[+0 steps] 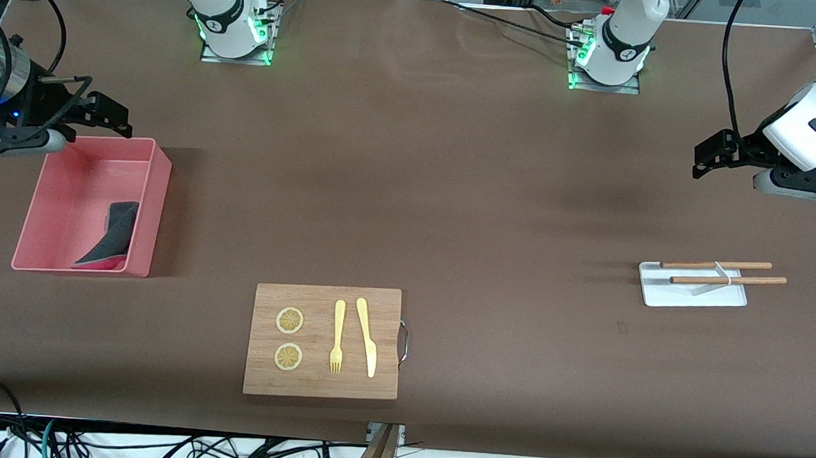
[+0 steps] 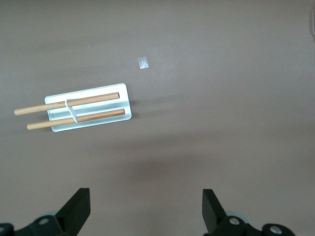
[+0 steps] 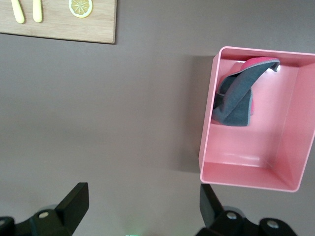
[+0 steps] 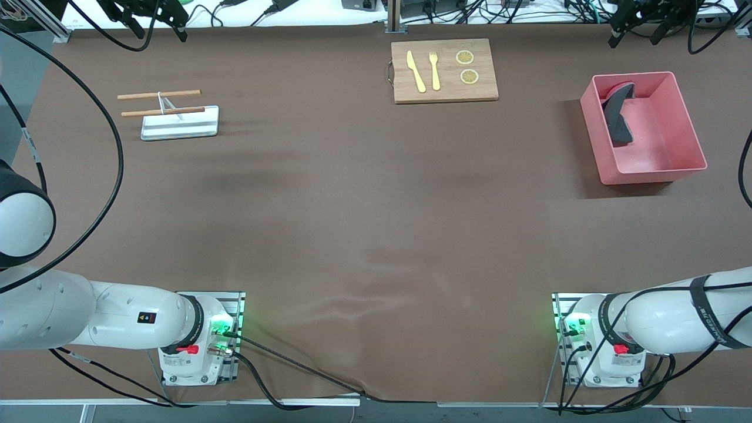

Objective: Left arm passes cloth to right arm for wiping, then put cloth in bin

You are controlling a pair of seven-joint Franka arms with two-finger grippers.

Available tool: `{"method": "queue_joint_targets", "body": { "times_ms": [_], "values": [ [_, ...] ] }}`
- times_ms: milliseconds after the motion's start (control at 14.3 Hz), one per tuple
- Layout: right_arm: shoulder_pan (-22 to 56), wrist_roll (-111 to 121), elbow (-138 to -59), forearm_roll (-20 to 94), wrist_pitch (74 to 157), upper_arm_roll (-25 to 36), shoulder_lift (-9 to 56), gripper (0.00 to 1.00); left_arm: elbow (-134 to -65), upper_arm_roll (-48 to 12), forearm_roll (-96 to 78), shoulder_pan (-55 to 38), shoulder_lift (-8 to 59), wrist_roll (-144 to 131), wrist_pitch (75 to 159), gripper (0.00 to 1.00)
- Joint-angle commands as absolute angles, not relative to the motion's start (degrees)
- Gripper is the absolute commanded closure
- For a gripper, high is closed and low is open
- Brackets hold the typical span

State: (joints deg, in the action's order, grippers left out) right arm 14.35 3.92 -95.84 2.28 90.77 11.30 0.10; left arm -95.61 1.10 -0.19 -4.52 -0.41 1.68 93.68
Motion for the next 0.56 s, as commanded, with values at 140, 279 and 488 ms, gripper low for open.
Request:
{"method": "queue_joint_targets", "body": {
  "times_ms": [140, 279, 488],
  "values": [
    [12.74, 4.31, -94.31, -0.70, 89.65, 9.67, 0.79, 0.00, -93.43, 1.23, -0.53, -4.22, 0.53, 3.16, 92.28, 0.00],
    [12.57, 4.31, -94.31, -0.79, 89.74, 9.49, 0.70, 0.00, -93.34, 1.23, -0.44, -4.22, 0.53, 3.16, 92.20, 0.00],
    [12.48, 4.22, -94.31, -0.79, 89.65, 9.32, 0.53, 0.00, -92.73, 1.06, -0.44, -4.22, 0.44, 3.25, 92.02, 0.00]
  ]
}}
